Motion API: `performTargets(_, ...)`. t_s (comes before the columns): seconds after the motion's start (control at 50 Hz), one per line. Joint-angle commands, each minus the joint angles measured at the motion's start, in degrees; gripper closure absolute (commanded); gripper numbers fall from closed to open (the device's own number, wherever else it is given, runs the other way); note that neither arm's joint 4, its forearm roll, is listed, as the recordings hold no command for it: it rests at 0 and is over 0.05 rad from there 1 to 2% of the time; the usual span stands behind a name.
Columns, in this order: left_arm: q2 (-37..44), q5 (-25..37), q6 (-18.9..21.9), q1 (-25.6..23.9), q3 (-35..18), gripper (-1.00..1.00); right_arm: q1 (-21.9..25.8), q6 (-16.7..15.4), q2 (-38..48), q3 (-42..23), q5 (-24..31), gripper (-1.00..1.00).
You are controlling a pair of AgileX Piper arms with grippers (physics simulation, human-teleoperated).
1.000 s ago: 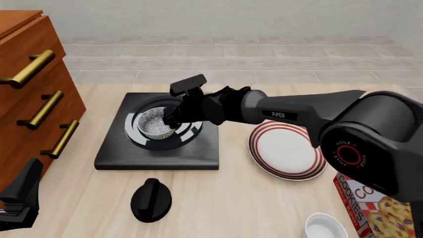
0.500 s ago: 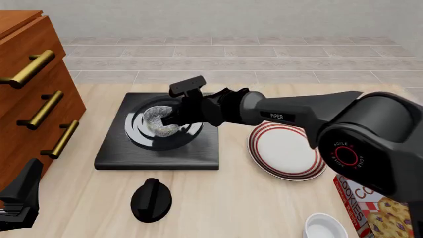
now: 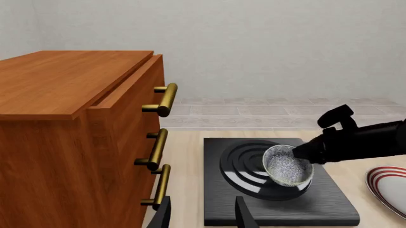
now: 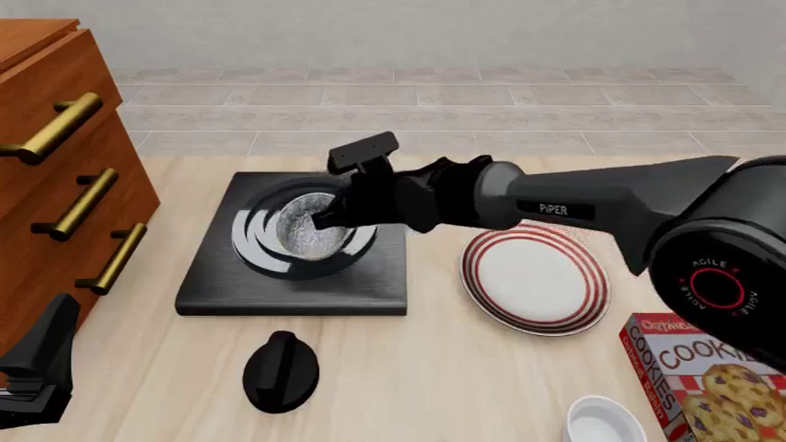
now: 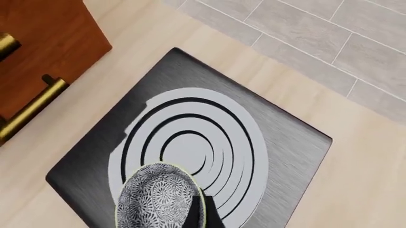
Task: Pick the akita bowl on the stove and place it on the plate.
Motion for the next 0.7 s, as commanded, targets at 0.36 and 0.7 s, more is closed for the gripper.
performTargets(0.36, 0.0, 0.0, 0.0, 0.0, 0.0, -1.00, -3.8, -0.1, -15.0, 14.2, -5.4, 1.00)
performTargets(0.7, 0.0, 0.0, 0.0, 0.0, 0.0, -1.00, -6.2, 2.0, -22.1, 21.3, -8.4, 1.00)
